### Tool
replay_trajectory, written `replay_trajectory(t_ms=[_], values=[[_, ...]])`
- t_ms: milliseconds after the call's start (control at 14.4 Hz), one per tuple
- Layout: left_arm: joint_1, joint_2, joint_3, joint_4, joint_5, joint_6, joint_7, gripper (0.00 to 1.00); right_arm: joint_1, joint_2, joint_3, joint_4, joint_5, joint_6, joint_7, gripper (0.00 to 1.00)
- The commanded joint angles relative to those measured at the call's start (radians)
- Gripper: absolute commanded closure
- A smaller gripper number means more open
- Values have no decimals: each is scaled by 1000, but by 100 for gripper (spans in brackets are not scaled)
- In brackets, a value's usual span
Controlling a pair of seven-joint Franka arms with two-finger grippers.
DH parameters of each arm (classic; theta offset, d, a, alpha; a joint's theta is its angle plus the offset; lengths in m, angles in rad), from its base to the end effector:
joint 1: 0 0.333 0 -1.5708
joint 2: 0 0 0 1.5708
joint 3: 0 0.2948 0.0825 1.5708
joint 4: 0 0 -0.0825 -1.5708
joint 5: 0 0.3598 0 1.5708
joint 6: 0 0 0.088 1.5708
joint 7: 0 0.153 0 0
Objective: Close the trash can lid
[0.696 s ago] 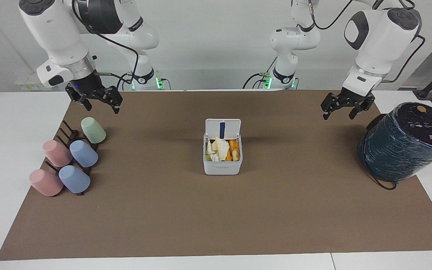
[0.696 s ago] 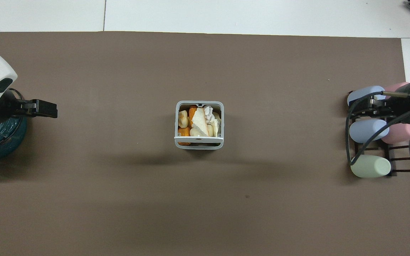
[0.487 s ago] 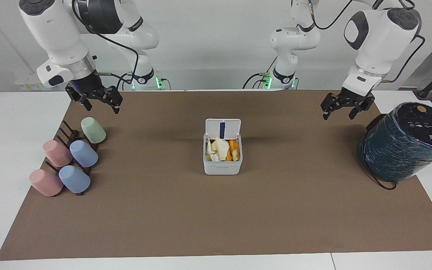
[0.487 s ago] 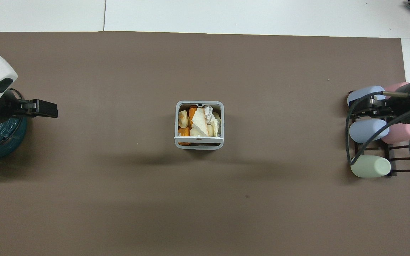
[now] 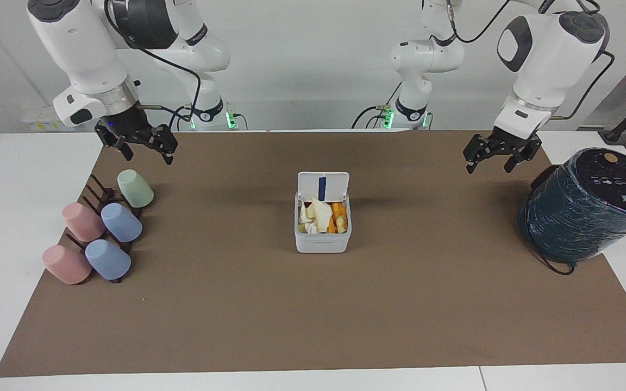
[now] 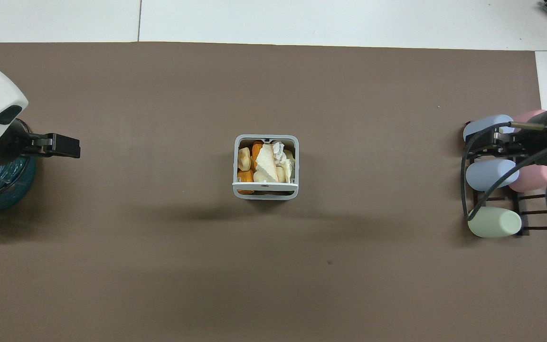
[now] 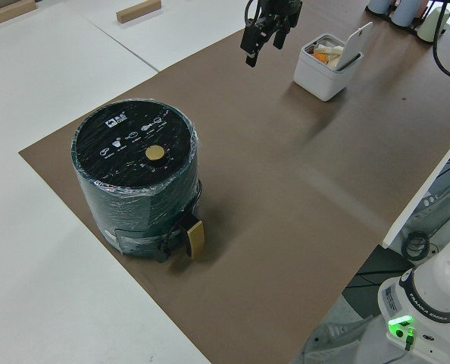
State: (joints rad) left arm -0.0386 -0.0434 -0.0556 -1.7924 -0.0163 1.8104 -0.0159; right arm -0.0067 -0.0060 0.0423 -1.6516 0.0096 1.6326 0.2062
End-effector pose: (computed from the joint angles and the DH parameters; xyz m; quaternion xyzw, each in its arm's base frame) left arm 0.5330 -0.0528 0.5012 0.9988 -0.0374 0.0302 0.0084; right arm 0.5313 0.0204 0.5295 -0.9963 0.0855 0.0070 0.0038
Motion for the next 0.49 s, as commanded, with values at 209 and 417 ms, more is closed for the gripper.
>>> replay_trajectory(t_ms=[209,417], values=[[-154,-107,0,-177,13,20,-125,0,1,-23,-7,-25,16,6,-8,0],[-260,-142,-1,-243,-2,50,-271,13,1,-23,-7,-27,16,7,-8,0]])
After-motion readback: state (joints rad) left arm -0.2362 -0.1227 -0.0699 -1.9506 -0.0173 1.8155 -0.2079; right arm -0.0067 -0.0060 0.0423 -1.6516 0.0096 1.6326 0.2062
